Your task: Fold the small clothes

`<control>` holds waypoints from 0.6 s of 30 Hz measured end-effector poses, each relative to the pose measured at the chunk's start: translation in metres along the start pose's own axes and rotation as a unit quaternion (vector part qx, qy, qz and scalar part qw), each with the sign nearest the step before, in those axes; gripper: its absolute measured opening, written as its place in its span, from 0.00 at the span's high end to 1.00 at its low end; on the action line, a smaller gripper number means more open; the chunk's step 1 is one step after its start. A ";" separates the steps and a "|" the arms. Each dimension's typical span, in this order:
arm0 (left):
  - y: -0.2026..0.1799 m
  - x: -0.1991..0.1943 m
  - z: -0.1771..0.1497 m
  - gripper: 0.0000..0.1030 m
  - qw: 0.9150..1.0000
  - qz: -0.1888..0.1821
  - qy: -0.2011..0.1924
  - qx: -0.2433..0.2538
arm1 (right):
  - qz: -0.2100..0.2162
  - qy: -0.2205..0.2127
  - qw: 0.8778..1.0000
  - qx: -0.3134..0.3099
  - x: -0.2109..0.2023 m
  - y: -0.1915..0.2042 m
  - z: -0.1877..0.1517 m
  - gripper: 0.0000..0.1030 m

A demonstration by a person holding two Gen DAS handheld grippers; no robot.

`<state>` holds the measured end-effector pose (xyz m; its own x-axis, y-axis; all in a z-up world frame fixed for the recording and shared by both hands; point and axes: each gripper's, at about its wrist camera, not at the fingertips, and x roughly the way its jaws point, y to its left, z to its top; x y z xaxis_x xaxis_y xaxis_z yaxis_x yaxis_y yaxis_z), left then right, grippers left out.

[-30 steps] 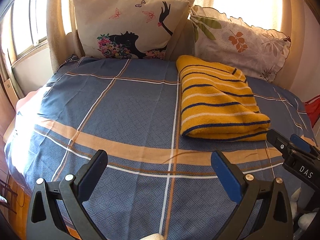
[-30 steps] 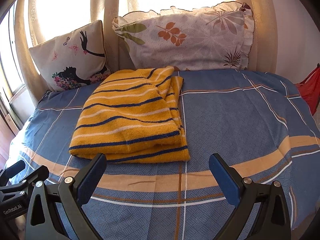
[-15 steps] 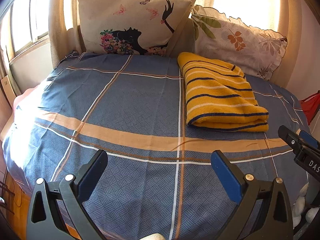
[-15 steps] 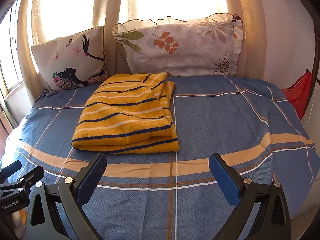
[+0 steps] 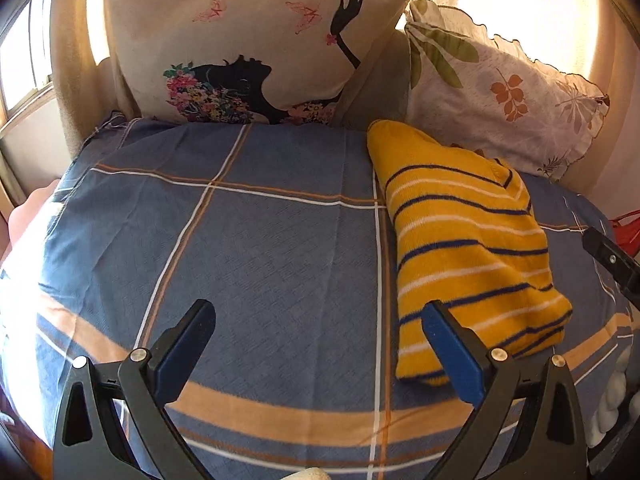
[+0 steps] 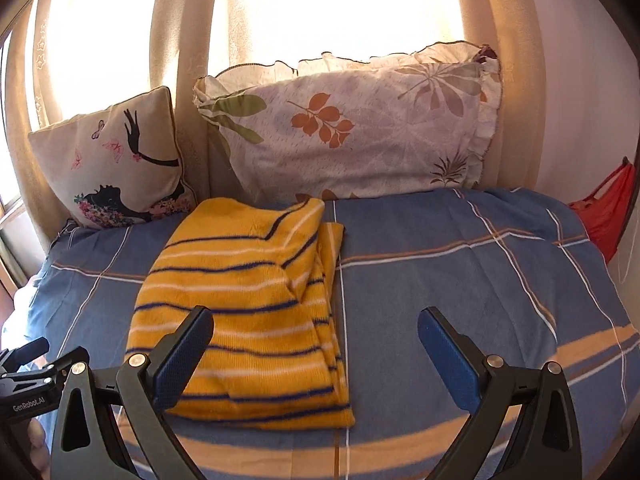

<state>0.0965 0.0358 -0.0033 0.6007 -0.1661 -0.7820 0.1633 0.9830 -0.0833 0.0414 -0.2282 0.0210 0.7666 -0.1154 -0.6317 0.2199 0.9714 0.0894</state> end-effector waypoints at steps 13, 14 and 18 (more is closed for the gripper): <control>-0.043 0.065 0.090 0.00 0.991 -0.063 0.116 0.008 | 0.103 0.217 0.964 0.114 0.174 -0.018 0.076 0.67; -0.046 0.064 0.093 0.00 0.990 -0.066 0.120 0.008 | 0.092 0.225 0.962 0.122 0.176 -0.021 0.078 0.69; -0.062 0.070 0.099 0.00 0.989 -0.078 0.126 0.021 | 0.038 0.227 0.966 0.117 0.167 -0.027 0.086 0.61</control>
<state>0.2057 -0.0448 0.0084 0.3525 -0.2852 -0.8913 0.2743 0.9421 -0.1930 0.2153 -0.2912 -0.0203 0.4532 0.1086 -0.8848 0.3447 0.8940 0.2863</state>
